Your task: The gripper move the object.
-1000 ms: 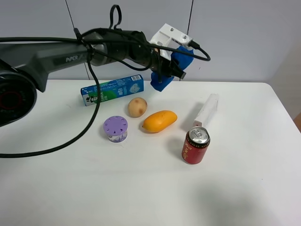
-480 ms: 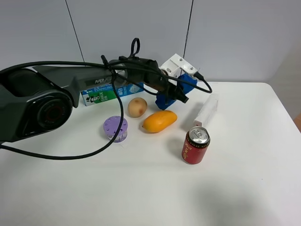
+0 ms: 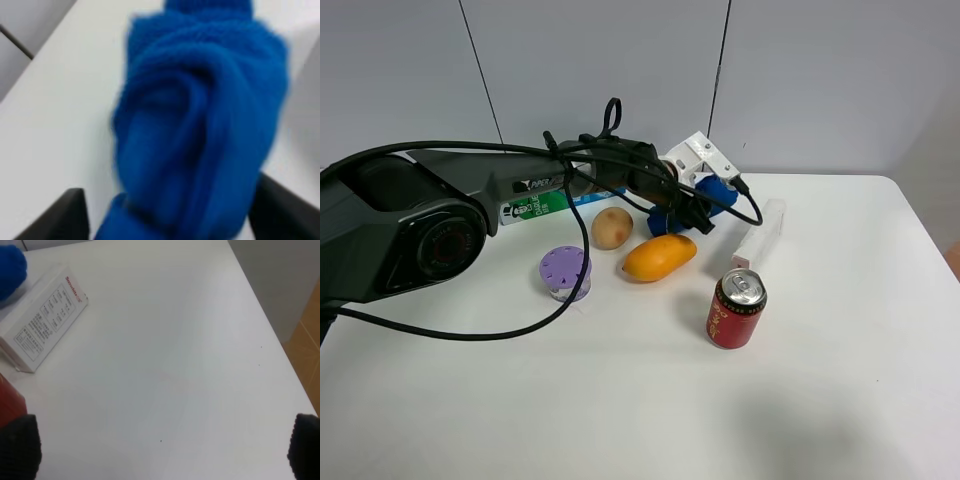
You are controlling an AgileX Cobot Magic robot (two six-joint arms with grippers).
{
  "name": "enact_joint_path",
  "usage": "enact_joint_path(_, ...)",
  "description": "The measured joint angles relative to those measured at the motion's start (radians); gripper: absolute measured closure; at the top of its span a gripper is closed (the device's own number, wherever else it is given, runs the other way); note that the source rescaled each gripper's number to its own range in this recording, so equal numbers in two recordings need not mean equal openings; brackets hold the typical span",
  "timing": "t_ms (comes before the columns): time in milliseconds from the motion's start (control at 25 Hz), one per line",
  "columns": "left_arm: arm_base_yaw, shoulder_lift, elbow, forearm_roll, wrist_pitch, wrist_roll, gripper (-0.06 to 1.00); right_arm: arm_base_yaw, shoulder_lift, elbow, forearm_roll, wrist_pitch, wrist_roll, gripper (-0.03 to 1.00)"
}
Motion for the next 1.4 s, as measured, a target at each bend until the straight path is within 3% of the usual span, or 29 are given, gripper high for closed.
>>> enact_joint_path(240, 0.000, -0.014, 0.000, -0.019, -0.018, 0.007, 0.28, 0.000, 0.000, 0.000, 0.000, 0.000, 0.000, -0.03)
enact_joint_path(560, 0.005, -0.124, -0.007, -0.019, 0.023, 0.006, 0.25, 0.000, 0.000, 0.000, 0.000, 0.000, 0.000, -0.03)
enact_joint_path(720, 0.017, -0.199, -0.007, -0.013, 0.106, -0.056, 0.22, 0.000, 0.000, 0.000, 0.000, 0.000, 0.000, -0.03)
enact_joint_path(880, 0.040, -0.245, -0.007, 0.017, 0.178, -0.113, 0.02, 0.000, 0.000, 0.000, 0.000, 0.000, 0.000, -0.03)
enact_joint_path(960, 0.056, -0.261, -0.007, 0.026, 0.235, -0.126, -0.03, 0.000, 0.000, 0.000, 0.000, 0.000, 0.000, -0.03)
enact_joint_path(1400, 0.219, -0.383, -0.007, 0.049, 0.529, -0.203, -0.05, 0.000, 0.000, 0.000, 0.000, 0.000, 0.000, -0.03)
